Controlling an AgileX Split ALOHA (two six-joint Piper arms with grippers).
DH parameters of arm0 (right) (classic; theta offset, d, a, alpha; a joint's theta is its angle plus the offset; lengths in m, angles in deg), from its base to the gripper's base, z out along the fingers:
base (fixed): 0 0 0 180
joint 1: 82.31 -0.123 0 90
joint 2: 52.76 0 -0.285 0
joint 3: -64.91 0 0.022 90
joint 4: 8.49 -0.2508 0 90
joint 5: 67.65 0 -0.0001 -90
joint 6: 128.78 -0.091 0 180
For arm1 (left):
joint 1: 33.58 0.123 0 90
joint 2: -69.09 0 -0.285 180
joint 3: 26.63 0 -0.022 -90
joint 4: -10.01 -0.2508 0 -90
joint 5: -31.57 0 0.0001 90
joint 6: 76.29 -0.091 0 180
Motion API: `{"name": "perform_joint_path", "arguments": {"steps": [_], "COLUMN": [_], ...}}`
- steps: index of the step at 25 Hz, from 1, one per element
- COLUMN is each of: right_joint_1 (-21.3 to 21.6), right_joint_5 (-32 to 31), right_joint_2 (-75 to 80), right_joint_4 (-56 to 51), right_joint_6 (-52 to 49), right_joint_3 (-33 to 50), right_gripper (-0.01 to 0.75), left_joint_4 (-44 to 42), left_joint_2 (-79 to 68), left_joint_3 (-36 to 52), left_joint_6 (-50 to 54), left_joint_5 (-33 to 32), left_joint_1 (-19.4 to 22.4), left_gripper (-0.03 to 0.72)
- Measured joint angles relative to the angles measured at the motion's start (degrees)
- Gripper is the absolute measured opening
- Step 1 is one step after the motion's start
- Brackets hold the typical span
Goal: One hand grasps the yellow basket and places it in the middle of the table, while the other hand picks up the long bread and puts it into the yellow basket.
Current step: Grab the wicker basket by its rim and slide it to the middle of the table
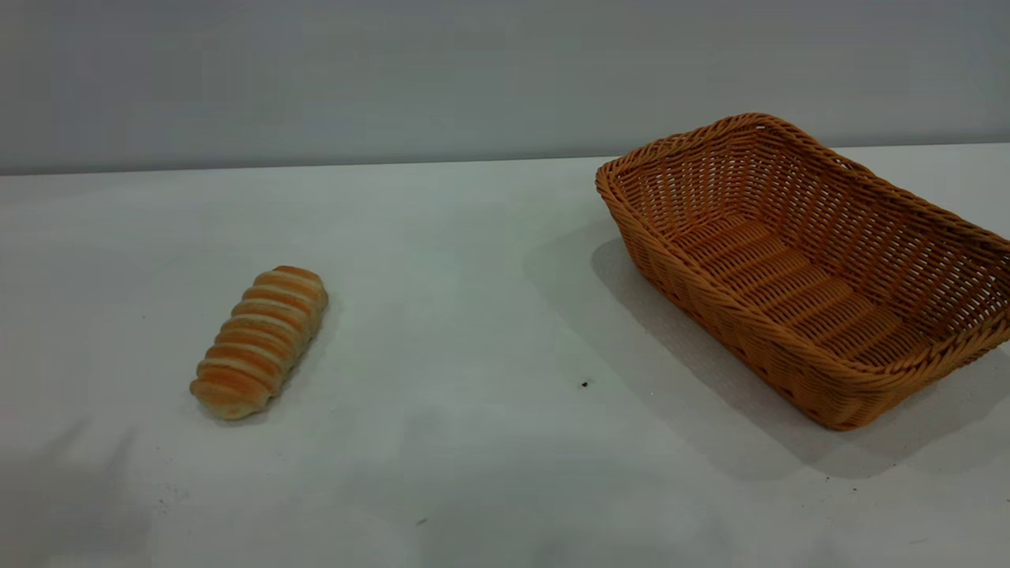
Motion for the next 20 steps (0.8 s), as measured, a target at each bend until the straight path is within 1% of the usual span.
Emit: {"name": "perform_joint_path", "arguments": {"steps": [2,4,9,12,15,20], "right_joint_1": [0.0,0.0,0.0,0.0,0.0,0.0], "right_joint_5": [1.1,2.3,5.6,7.6,9.6,13.5], "right_joint_2": [3.7,6.9,13.8,17.7,21.1,25.9], "right_joint_4": [0.0,0.0,0.0,0.0,-0.5,-5.6], "right_joint_6": [-1.7,-3.6,-6.9,-8.4,-9.3,-9.6], "right_joint_3": [0.0,0.0,-0.1,-0.2,-0.3,-0.5], "right_gripper": [0.568,0.568,0.568,0.568,0.568,0.568], "left_joint_4": [0.0,0.0,0.0,0.0,0.0,0.0], "left_joint_2": [-4.5,-9.0,-17.7,-22.0,-25.4,-28.3], "left_joint_3": [-4.1,-7.2,-13.1,-15.4,-17.1,-19.4], "left_joint_6": [-1.9,-3.8,-8.8,-12.2,-13.6,-14.0], "left_joint_5": [-0.1,-0.1,1.5,2.9,3.8,5.5], "left_joint_1": [-0.2,-1.3,-6.4,-8.5,-9.0,-9.0], "left_gripper": [0.446,0.448,0.449,0.449,0.449,0.449]}}
